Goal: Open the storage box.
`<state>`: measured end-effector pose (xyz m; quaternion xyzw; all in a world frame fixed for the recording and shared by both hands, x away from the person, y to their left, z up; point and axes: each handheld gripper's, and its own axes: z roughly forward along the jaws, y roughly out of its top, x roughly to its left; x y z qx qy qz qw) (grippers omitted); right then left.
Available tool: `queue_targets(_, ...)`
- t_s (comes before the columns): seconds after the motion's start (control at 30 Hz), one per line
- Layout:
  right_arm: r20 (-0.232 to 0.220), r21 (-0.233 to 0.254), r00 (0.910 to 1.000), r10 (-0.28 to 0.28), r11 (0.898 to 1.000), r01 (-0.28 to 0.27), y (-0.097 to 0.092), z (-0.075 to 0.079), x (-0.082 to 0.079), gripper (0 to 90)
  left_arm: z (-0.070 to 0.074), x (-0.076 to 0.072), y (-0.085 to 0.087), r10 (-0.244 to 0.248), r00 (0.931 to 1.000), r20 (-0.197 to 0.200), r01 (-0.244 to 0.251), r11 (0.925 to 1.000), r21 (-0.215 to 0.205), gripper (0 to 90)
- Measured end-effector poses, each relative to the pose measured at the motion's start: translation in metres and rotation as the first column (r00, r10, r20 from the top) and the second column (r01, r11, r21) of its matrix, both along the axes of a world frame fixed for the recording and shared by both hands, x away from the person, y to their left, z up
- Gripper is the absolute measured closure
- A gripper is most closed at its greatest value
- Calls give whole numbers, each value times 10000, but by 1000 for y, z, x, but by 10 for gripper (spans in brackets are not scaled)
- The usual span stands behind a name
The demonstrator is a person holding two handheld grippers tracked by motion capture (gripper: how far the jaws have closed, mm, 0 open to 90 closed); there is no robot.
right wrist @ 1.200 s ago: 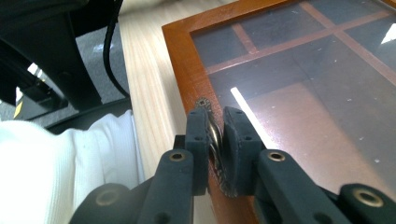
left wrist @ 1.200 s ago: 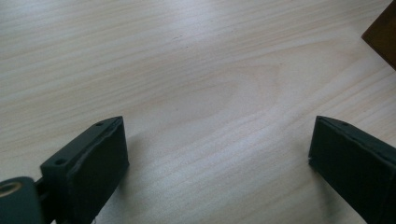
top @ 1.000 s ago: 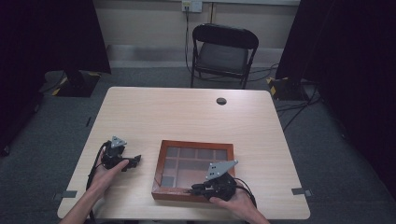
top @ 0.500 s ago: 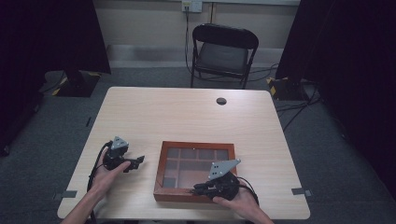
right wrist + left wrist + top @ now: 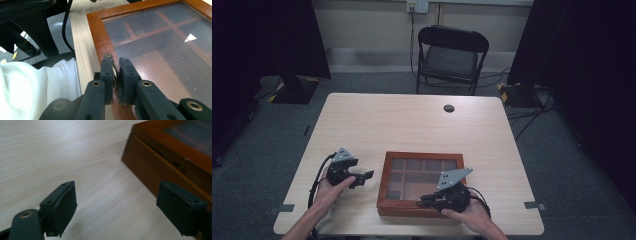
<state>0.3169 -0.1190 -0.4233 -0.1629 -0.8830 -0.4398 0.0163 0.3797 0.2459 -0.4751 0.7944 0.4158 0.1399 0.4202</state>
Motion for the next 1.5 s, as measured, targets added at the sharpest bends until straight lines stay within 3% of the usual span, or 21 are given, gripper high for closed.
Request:
queue_targets(0.17,-76,233,10000,-15,9997,17,-2,5,2,824,3,-5,-10,-490,9981,380,486,9988,115,160)
queue_targets(0.5,-53,243,10000,-42,9997,43,-3,15,4,824,6,-10,-17,-1146,9913,649,1151,9934,-28,159)
queue_targets(0.57,-5,226,10000,-25,9997,25,-4,18,5,824,7,-11,-19,-1428,9869,750,1434,9897,-34,158)
queue_targets(0.6,36,206,10000,-48,9998,48,-4,23,5,823,7,-13,-22,-1741,9817,775,1758,9843,-156,157)
queue_targets(0.63,36,206,10000,-48,9998,48,-4,23,5,823,7,-13,-22,-1741,9817,775,1758,9843,-156,158)
queue_targets(0.67,112,277,9999,-85,9996,82,-5,28,7,823,8,-14,-24,-1893,9771,973,1913,9815,-114,155)
queue_targets(0.77,149,272,9998,-124,9996,120,-5,31,7,823,8,-15,-25,-1977,9751,1004,2012,9792,-259,156)
queue_targets(0.83,173,261,9997,-165,9995,160,-5,33,7,823,9,-16,-27,-2093,9725,1023,2125,9769,-216,156)
queue_targets(0.87,116,264,9998,-169,9995,166,-5,33,8,823,9,-19,-30,-2280,9660,1220,2306,9730,-82,161)
queue_targets(0.97,79,307,9997,-214,9993,212,-5,32,7,822,9,-20,-35,-2462,9613,1238,2472,9689,76,163)
queue_targets(1.2,14,399,9997,-244,9989,243,-7,30,7,820,8,-21,-39,-2501,9589,1338,2519,9677,36,156)
queue_targets(1.27,-23,487,9995,-308,9983,309,-8,29,7,767,9,-21,-39,-2503,9579,1409,2511,9679,121,162)
queue_targets(1.33,186,350,9979,-618,9975,612,-9,31,6,604,9,-21,-39,-2469,9588,1406,2493,9684,12,162)
queue_targets(1.5,293,442,9939,-1063,9935,1049,-16,35,4,463,10,-21,-39,-2430,9593,1437,2457,9693,-17,162)
